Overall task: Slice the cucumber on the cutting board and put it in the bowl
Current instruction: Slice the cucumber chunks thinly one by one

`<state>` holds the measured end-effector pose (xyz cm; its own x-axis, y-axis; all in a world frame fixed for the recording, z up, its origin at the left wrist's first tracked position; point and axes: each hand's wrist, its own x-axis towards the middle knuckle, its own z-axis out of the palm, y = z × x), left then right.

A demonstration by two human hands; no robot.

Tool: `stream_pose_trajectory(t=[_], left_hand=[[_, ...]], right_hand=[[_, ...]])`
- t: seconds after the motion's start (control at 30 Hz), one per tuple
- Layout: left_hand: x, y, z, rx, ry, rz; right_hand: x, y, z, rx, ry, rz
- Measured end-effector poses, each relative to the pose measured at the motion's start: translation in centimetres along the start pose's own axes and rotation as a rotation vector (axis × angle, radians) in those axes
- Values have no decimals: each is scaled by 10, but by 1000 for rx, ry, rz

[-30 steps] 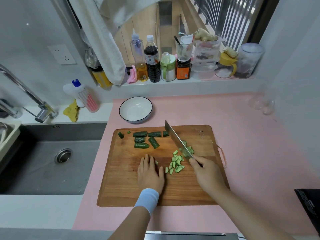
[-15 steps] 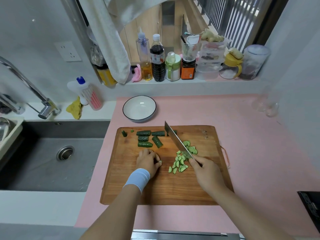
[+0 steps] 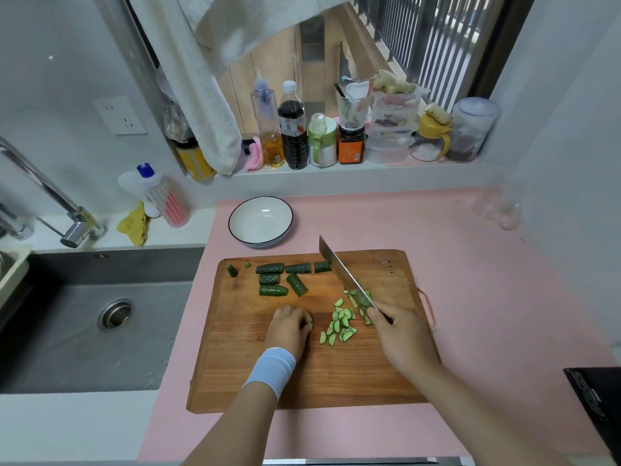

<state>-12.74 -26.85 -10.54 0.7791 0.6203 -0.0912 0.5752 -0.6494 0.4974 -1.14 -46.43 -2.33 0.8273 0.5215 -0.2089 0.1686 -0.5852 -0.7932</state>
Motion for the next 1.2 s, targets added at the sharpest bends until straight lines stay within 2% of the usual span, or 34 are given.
stream_pose_trajectory(t=[0.2,0.33,0.4,0.47,0.7,0.8,0.97,1.03,1.1,1.2], left_hand=[[-15,24,9,-132,56,-28],[-24,39,25,-90,-21,89],[-20,47,29,-73,-82,95],[-13,58,30,-93,-59,90],[16,101,11,-418,7,-84],[20,81,-5,-356,88,-103],[18,30,-24,-301,128,-287],[21,19,-28,-172,102,-228],[30,14,-32,-8,79,-92],[46,7,-40,216,-56,62]], right_hand=[[1,6,-3,12,11,-11],[2,8,-5,33,31,-10],[3,8,-7,40,38,-5],[2,9,-10,36,39,-3],[4,10,-16,17,45,-18],[5,12,-16,11,10,-17],[4,7,-5,-3,-85,-6],[1,4,2,-22,-94,-6],[-1,0,8,-42,-92,-2],[-2,-7,15,-52,-106,9]])
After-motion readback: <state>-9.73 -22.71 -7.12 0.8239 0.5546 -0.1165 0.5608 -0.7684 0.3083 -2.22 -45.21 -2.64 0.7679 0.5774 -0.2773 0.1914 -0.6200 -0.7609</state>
